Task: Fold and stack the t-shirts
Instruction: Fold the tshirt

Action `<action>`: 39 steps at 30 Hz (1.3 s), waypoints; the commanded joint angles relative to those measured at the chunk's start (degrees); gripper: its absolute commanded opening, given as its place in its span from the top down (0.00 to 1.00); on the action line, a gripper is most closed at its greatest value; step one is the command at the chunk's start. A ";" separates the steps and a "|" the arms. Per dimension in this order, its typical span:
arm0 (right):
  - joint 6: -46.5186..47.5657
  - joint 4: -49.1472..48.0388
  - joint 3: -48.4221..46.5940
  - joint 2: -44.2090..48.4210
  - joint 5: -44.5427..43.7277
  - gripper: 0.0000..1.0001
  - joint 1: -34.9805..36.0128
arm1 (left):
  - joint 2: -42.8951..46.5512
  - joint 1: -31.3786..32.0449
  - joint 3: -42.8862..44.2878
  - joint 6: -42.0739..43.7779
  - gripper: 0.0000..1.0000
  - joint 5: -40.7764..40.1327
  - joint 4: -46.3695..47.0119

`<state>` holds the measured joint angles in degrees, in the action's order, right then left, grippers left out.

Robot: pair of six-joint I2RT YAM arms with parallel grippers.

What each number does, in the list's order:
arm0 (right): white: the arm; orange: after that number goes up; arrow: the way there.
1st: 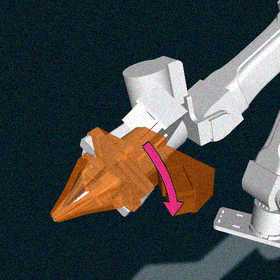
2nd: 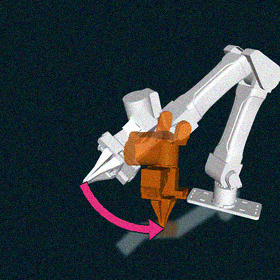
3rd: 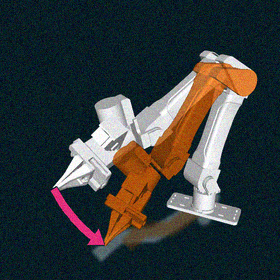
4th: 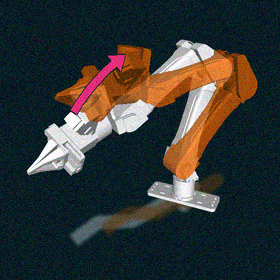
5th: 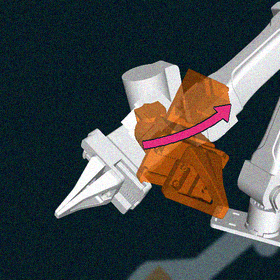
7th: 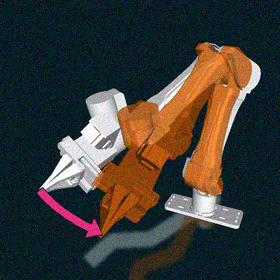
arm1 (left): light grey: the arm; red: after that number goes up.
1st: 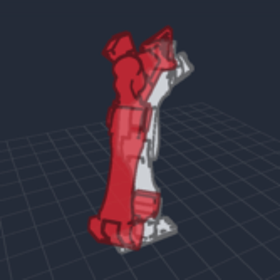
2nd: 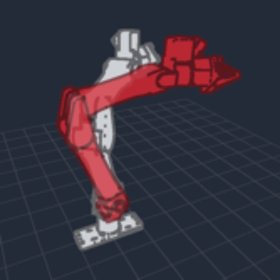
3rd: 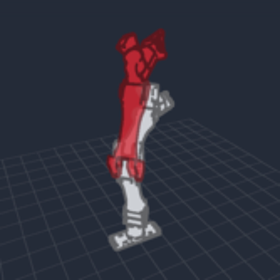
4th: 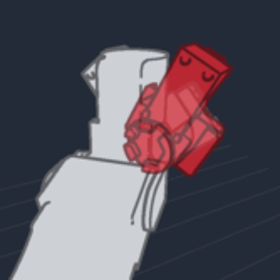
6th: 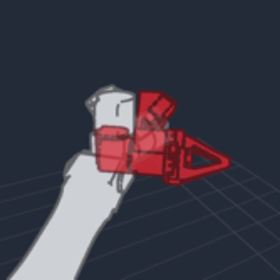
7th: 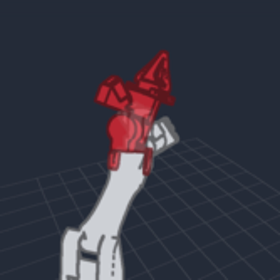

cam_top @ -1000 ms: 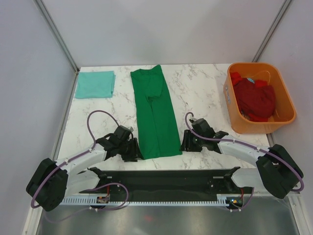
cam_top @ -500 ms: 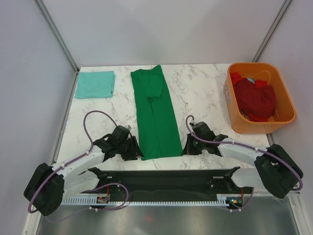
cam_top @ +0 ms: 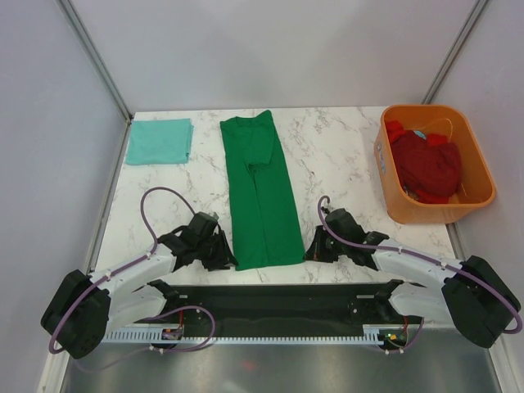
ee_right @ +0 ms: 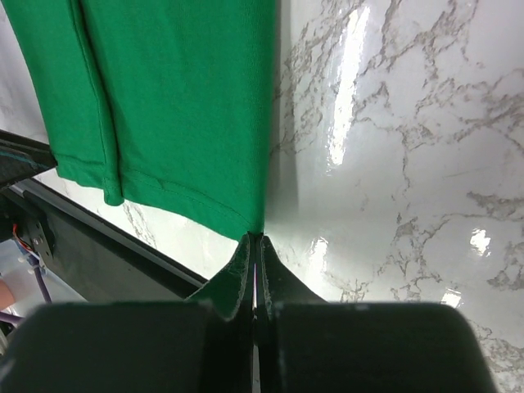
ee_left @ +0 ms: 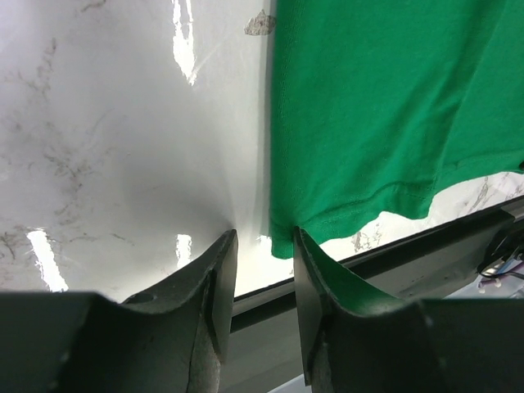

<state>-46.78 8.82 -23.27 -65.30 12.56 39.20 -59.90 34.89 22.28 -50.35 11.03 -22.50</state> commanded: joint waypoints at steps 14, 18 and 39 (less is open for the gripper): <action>-3.49 -2.31 2.35 2.01 -2.89 1.00 1.58 | -2.76 0.26 -0.84 -1.42 0.60 1.89 4.39; -4.19 -2.32 2.79 2.28 -3.33 1.00 1.67 | -2.94 0.52 -1.36 -1.51 0.71 2.86 5.10; -15.00 -0.12 2.44 9.04 -12.20 1.00 13.44 | 3.99 4.30 4.52 2.01 0.98 2.33 -7.29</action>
<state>-59.07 7.84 -18.94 -56.90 3.01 50.65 -57.69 37.93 25.56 -48.36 12.21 -28.49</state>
